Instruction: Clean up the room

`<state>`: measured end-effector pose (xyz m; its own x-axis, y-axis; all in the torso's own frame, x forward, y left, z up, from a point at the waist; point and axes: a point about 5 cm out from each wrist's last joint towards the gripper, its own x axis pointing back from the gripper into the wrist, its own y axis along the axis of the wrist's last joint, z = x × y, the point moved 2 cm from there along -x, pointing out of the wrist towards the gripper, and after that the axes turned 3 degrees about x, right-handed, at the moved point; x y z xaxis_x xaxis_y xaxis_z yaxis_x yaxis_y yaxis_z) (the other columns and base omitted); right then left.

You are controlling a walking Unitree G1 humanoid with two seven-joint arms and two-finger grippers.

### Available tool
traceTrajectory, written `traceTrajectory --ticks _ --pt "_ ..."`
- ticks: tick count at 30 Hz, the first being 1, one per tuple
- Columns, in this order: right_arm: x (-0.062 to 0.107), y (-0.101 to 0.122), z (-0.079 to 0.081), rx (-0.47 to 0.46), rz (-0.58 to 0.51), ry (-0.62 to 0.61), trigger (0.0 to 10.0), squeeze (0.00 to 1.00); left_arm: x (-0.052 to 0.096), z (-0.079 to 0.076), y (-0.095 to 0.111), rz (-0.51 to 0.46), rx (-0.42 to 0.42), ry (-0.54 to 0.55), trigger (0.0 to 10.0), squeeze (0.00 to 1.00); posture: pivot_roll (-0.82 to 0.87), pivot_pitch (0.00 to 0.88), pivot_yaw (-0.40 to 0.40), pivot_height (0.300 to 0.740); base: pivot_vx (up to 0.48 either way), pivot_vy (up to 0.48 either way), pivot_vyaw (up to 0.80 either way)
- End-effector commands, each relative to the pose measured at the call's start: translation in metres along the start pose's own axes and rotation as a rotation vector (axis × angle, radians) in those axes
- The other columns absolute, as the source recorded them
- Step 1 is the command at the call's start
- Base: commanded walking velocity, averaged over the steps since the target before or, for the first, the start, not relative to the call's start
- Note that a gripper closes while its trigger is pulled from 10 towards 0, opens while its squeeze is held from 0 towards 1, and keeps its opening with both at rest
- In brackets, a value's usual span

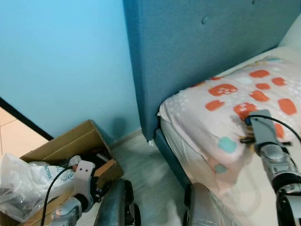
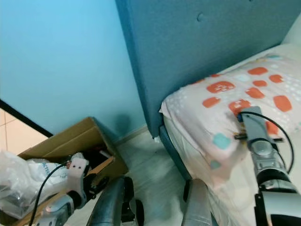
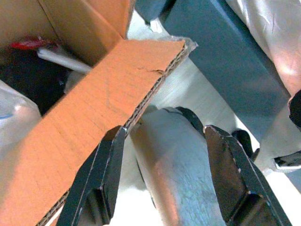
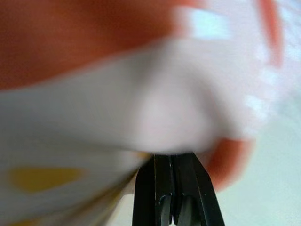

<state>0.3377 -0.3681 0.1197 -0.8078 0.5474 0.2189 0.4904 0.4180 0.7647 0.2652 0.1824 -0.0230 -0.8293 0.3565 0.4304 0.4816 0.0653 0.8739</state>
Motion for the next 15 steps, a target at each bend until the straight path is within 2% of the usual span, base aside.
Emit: traceTrajectory --ticks 1,4,8,9,11,13,14,15 --pt "0.001 -0.009 -0.004 0.025 0.036 -0.029 10.0 0.00 0.004 -0.002 -0.016 0.060 0.017 0.007 10.0 0.00 0.09 0.286 0.040 0.599 0.000 0.000 0.00" --pt "0.000 -0.013 -0.024 -0.027 0.095 -0.112 10.0 0.00 -0.006 -0.013 -0.015 0.061 0.030 -0.019 10.0 0.00 0.08 0.235 0.028 0.599 0.000 0.000 0.00" --pt "-0.002 -0.005 -0.036 -0.040 0.101 -0.150 10.0 0.00 -0.014 -0.021 -0.012 0.066 0.039 -0.038 10.0 0.00 0.07 0.189 0.021 0.599 0.000 0.000 0.00" --pt "-0.002 -0.005 -0.036 -0.040 0.101 -0.150 10.0 0.00 -0.014 -0.021 -0.012 0.066 0.039 -0.038 10.0 0.00 0.07 0.189 0.021 0.599 0.000 0.000 0.00" --pt "-0.004 0.009 -0.036 -0.128 0.051 -0.150 10.0 0.00 -0.019 -0.024 -0.010 0.074 0.043 -0.047 10.0 0.00 0.06 0.165 0.018 0.599 0.000 0.000 0.00" --pt "-0.004 0.012 -0.035 -0.152 0.037 -0.149 10.0 0.00 -0.020 -0.025 -0.010 0.076 0.044 -0.048 10.0 0.00 0.06 0.165 0.018 0.599 0.000 0.000 0.00" --pt "-0.004 0.016 -0.031 -0.198 0.025 -0.133 10.0 0.00 -0.022 -0.026 -0.009 0.080 0.044 -0.054 10.0 0.00 0.06 0.145 0.016 0.599 0.000 0.000 0.00" --pt "-0.004 0.023 -0.015 -0.295 -0.002 -0.074 10.0 0.00 -0.024 -0.028 -0.007 0.086 0.038 -0.057 10.0 0.00 0.05 0.111 0.015 0.599 0.000 0.000 0.00"
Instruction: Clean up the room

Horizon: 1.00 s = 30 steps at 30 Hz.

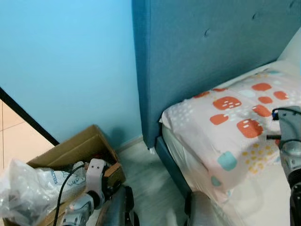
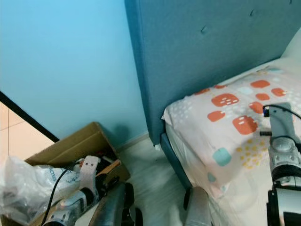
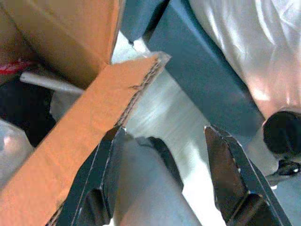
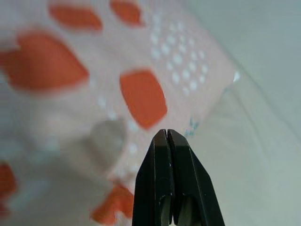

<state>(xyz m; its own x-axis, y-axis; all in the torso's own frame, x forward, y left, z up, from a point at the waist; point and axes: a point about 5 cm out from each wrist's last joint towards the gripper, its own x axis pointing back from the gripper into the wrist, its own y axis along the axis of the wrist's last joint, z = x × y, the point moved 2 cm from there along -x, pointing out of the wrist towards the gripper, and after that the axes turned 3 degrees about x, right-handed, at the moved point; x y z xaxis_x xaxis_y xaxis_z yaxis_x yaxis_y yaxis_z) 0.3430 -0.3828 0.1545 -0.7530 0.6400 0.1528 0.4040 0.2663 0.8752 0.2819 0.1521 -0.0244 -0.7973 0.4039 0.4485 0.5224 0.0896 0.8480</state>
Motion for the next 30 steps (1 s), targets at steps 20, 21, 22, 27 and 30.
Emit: traceTrajectory --ticks 20,21,22,27,30 --pt "0.123 -0.054 0.219 -0.378 0.061 0.813 10.0 0.00 0.000 0.024 -0.002 0.080 0.029 0.193 10.0 0.00 0.01 0.000 0.033 0.634 0.000 0.000 0.00" --pt "0.127 -0.062 0.221 -0.360 0.077 0.830 10.0 0.00 0.001 0.029 0.004 0.051 0.061 0.216 10.0 0.00 0.02 0.000 0.021 0.638 0.000 0.000 0.00" --pt "0.130 -0.069 0.222 -0.357 0.091 0.847 10.0 0.00 0.001 0.034 0.011 0.025 0.092 0.238 10.0 0.00 0.03 0.000 0.010 0.643 0.000 0.000 0.00" --pt "0.133 -0.077 0.221 -0.345 0.104 0.865 10.0 0.00 0.001 0.038 0.016 0.009 0.113 0.264 10.0 0.00 0.03 0.000 0.005 0.653 0.000 0.000 0.00" --pt "0.134 -0.079 0.220 -0.338 0.103 0.876 10.0 0.00 0.003 0.038 0.006 0.047 0.110 0.283 10.0 0.00 0.02 0.000 -0.001 0.663 0.000 0.000 0.00"
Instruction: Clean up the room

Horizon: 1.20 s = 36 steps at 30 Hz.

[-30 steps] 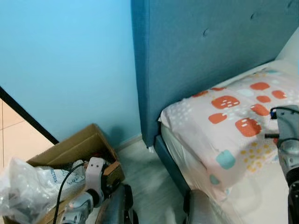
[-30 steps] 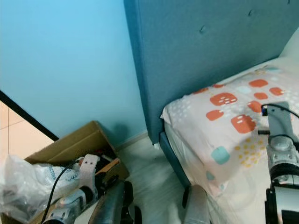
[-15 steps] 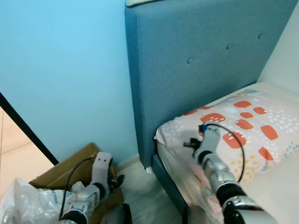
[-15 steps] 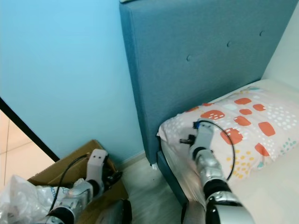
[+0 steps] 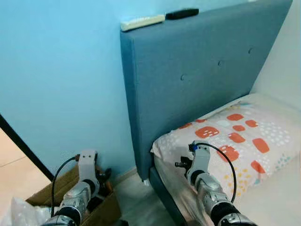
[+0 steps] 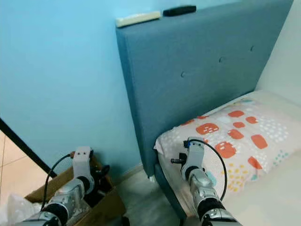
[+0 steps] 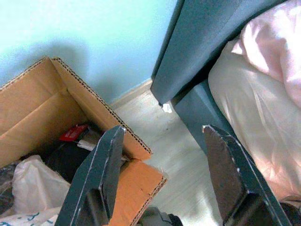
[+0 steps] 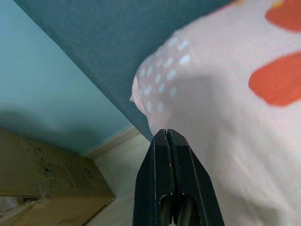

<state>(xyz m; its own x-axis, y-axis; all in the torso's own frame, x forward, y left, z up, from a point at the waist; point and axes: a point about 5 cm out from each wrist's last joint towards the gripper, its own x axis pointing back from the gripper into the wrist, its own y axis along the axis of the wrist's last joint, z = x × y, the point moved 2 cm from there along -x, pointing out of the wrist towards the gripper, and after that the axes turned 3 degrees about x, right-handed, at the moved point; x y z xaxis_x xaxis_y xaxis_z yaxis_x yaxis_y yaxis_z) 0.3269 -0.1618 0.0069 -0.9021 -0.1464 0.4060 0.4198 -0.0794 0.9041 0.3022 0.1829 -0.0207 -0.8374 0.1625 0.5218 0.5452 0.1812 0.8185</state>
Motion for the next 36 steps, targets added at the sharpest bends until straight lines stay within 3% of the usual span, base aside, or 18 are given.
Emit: traceTrajectory --ticks 1,6,12,15,16,18,23,25,28,30,36 --pt "0.001 -0.004 0.001 0.008 0.005 0.012 10.0 0.00 0.005 0.005 -0.019 0.071 -0.003 0.036 10.0 0.00 0.02 0.000 -0.006 0.668 0.000 0.000 0.00" --pt "0.002 -0.008 -0.001 0.021 0.021 0.008 10.0 0.00 0.009 0.002 -0.040 0.136 -0.007 0.051 10.0 0.00 0.01 0.000 -0.010 0.687 0.000 0.000 0.00" --pt "0.009 -0.032 -0.006 0.054 0.117 -0.020 10.0 0.00 0.028 0.015 -0.086 0.294 0.035 0.178 10.0 0.00 0.00 0.000 -0.010 0.712 -0.042 0.000 0.00" --pt "0.011 -0.035 -0.008 0.060 0.130 -0.026 10.0 0.00 0.030 0.016 -0.090 0.309 0.036 0.184 10.0 0.00 0.00 0.000 -0.009 0.717 -0.251 0.000 0.00" --pt "0.016 -0.049 -0.014 0.134 0.202 -0.078 10.0 0.00 0.035 0.018 -0.099 0.340 0.037 0.196 10.0 0.00 0.00 0.000 -0.010 0.721 -0.292 0.000 0.00" --pt "0.019 -0.056 -0.017 0.178 0.233 -0.110 10.0 0.00 0.038 0.020 -0.103 0.354 0.038 0.203 10.0 0.00 0.00 0.000 -0.010 0.721 -0.292 0.000 0.00" --pt "0.023 -0.064 -0.020 0.191 0.272 -0.123 10.0 0.00 0.039 0.021 -0.106 0.366 0.031 0.208 10.0 0.00 0.00 0.000 -0.012 0.721 -0.297 0.000 0.00" --pt "0.033 -0.083 -0.025 0.174 0.355 -0.154 10.0 0.00 0.043 0.023 -0.112 0.389 0.012 0.212 10.0 0.00 0.01 0.000 -0.014 0.721 -0.322 0.000 0.00" --pt "0.039 -0.093 -0.028 0.146 0.396 -0.177 10.0 0.00 0.044 0.023 -0.114 0.398 0.005 0.214 10.0 0.00 0.00 0.000 -0.016 0.721 -0.324 0.000 0.00" --pt "0.048 -0.105 -0.032 0.064 0.431 -0.211 10.0 0.00 0.046 0.021 -0.117 0.411 -0.007 0.210 10.0 0.00 0.00 0.000 -0.017 0.721 -0.326 0.000 0.00" --pt "0.050 -0.108 -0.036 0.003 0.428 -0.238 10.0 0.00 0.046 0.016 -0.121 0.427 -0.024 0.193 10.0 0.00 0.00 0.000 -0.017 0.721 -0.330 0.000 0.00"
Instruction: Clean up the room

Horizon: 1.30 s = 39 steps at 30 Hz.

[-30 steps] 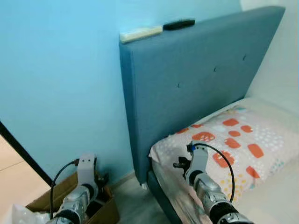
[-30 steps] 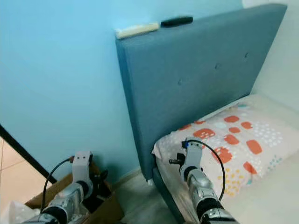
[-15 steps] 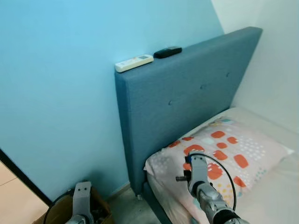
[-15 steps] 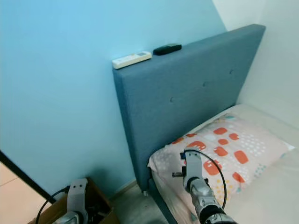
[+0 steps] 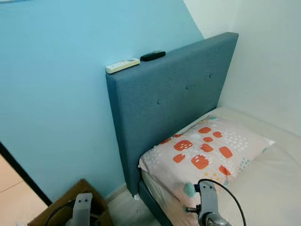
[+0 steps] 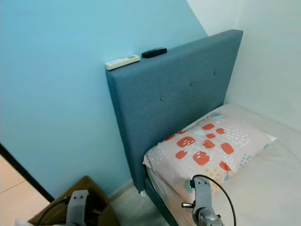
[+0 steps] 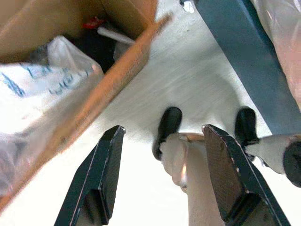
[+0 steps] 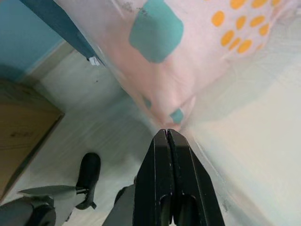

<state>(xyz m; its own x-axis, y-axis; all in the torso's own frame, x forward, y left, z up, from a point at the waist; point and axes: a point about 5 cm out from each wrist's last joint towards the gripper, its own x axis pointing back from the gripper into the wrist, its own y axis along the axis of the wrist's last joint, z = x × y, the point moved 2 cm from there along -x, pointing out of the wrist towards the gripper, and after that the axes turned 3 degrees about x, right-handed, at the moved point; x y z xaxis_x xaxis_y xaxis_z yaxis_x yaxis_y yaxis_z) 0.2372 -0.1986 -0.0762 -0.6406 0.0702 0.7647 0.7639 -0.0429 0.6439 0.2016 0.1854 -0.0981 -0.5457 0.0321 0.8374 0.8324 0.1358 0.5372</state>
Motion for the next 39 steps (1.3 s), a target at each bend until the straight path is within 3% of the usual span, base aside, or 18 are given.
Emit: traceTrajectory --ticks 1,21,39 --pt "0.000 0.002 0.003 -0.015 -0.006 0.006 10.0 0.00 0.000 -0.001 -0.004 0.018 -0.023 -0.002 10.0 0.00 -0.01 0.000 -0.015 0.721 -0.334 0.000 0.00" --pt "0.000 -0.003 0.002 -0.001 0.011 -0.015 10.0 0.00 0.001 -0.003 -0.010 0.039 -0.061 -0.015 10.0 0.00 -0.01 0.000 -0.014 0.721 -0.335 0.000 0.00" --pt "0.001 -0.011 -0.002 0.005 0.037 -0.032 10.0 0.00 0.002 -0.002 -0.017 0.058 -0.076 -0.021 10.0 0.00 -0.01 0.010 -0.012 0.721 -0.189 0.000 -0.76"
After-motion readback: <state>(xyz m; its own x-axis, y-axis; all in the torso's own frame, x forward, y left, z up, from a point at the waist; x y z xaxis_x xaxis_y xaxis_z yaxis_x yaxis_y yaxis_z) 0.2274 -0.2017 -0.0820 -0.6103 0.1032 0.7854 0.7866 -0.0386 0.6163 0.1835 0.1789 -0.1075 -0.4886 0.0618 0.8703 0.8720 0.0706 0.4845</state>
